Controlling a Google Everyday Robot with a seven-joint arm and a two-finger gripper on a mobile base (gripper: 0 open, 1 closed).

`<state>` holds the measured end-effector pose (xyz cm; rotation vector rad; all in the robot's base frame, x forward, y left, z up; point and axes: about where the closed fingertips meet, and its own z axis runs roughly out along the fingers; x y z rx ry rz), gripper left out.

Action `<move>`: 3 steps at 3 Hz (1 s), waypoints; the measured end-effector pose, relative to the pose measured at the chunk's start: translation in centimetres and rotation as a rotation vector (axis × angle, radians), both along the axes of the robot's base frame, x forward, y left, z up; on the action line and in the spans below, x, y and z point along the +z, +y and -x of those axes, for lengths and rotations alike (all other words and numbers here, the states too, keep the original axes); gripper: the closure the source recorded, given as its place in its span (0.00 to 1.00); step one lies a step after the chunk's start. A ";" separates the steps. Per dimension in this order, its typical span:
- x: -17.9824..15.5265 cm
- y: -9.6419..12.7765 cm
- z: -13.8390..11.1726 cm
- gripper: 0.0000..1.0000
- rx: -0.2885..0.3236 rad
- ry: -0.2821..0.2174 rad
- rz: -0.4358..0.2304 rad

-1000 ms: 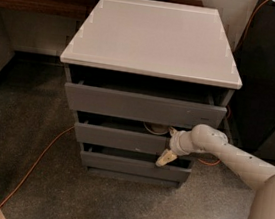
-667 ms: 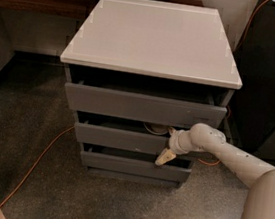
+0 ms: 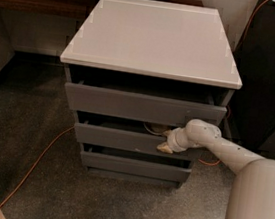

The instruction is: Pick apple from middle drawer and place on counter

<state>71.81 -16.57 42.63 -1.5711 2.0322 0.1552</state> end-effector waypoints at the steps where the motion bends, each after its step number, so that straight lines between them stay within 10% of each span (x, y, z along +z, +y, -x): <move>1: 0.1 0.0 0.9 0.79 0.000 0.027 -0.008; 3: 0.7 0.9 7.0 1.00 0.033 0.055 -0.035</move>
Offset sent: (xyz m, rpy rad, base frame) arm -0.0777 0.0091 0.0107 0.0424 0.0648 0.0413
